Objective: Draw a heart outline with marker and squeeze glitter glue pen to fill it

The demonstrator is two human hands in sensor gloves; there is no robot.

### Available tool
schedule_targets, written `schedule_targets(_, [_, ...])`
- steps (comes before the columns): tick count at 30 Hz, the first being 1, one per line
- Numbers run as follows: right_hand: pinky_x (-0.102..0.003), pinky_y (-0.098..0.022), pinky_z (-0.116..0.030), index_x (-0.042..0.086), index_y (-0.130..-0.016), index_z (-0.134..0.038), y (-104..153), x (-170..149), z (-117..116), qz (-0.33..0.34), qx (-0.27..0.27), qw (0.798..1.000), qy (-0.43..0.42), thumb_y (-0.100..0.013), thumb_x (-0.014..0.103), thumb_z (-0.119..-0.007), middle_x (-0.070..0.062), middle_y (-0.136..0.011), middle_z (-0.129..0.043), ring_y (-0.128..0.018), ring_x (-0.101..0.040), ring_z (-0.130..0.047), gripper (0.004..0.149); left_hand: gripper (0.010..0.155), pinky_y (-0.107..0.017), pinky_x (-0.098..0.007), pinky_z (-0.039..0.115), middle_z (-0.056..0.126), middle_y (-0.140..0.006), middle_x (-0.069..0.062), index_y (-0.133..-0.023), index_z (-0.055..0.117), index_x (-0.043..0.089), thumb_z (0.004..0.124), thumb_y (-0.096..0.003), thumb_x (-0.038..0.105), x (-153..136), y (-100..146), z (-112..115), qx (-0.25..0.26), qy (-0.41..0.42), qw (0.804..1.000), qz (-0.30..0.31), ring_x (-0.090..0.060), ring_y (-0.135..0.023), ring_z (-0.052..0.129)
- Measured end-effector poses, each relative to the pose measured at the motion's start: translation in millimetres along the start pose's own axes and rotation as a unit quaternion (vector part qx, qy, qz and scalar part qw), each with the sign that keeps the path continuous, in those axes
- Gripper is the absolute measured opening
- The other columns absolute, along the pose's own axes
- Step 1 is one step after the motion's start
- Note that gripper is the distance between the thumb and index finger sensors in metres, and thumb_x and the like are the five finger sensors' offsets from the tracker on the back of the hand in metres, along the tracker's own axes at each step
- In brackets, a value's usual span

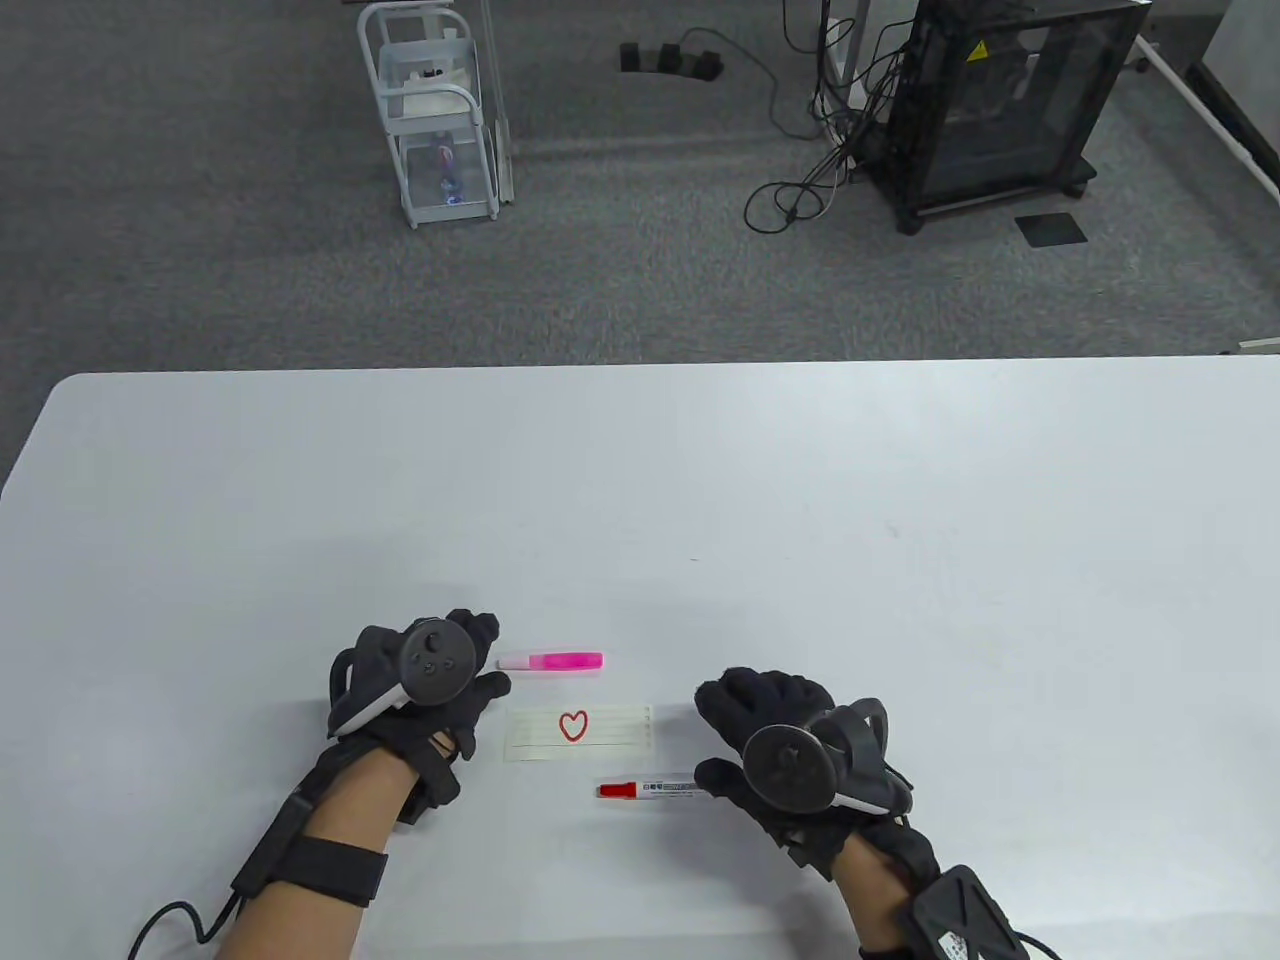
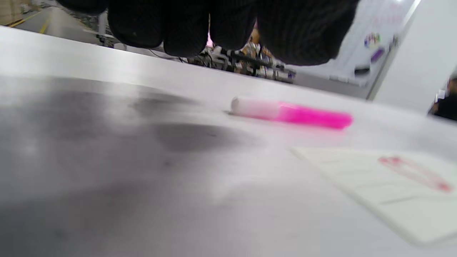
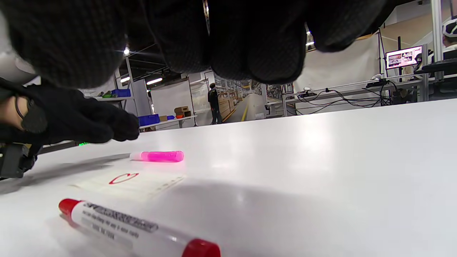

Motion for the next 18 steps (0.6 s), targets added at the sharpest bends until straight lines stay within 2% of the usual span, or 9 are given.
schedule_targets(2, [-0.065, -0.059, -0.061, 0.007, -0.096, -0.07, 1.0, -1.5, 1.4, -0.001, -0.003, 1.0, -0.004, -0.038, 0.051, -0.083, -0.028, -0.098, -0.07, -0.082, -0.047, -0.077, 0.074, 0.062, -0.067, -0.064, 0.051, 0.063, -0.111, -0.02, -0.101, 0.059, 0.016, 0.076, -0.0492, 0.046, 1.8, -11.2, 1.9, -0.025, -0.046, 0.999, 0.011, -0.048, -0.097, 0.061])
schedule_targets(8, [-0.065, -0.06, -0.061, 0.007, -0.096, -0.07, 1.7, -7.1, 2.0, -0.007, -0.004, 1.0, -0.014, -0.038, 0.051, -0.083, -0.028, -0.098, -0.069, -0.083, -0.047, -0.077, 0.074, 0.061, -0.067, -0.064, 0.049, 0.063, -0.11, -0.019, -0.099, 0.062, 0.016, 0.078, -0.0483, 0.045, 3.9, -34.9, 7.8, -0.058, -0.056, 0.996, 0.024, -0.047, -0.097, 0.061])
schedule_targets(11, [-0.066, -0.06, -0.06, 0.007, -0.096, -0.07, 1.8, -8.1, 2.0, -0.007, -0.004, 1.0, -0.018, -0.038, 0.051, -0.083, -0.028, -0.099, -0.069, -0.083, -0.048, -0.076, 0.074, 0.06, -0.068, -0.063, 0.049, 0.059, -0.111, -0.02, -0.099, 0.061, 0.017, 0.078, -0.0486, 0.045, 5.6, -43.6, 13.1, -0.098, -0.069, 0.992, 0.032, -0.046, -0.098, 0.057])
schedule_targets(18, [-0.066, -0.06, -0.06, 0.007, -0.096, -0.071, 1.3, -12.0, 0.7, -0.017, 0.006, 1.0, -0.014, -0.039, 0.049, -0.083, -0.028, -0.099, -0.069, -0.083, -0.048, -0.077, 0.072, 0.05, -0.067, -0.061, 0.053, 0.066, -0.108, -0.015, -0.093, 0.071, 0.025, 0.08, -0.0476, 0.042, 8.0, -47.5, 12.2, -0.054, -0.093, 0.993, 0.053, -0.043, -0.097, 0.063])
Point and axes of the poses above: the tracker on the back of each hand, its own x axis roughly to the thumb side, its own y axis roughly from the fingertips to the wrist, z = x × y, the point moved 1 cm from there along -y, roughly from the wrist to the fingertips
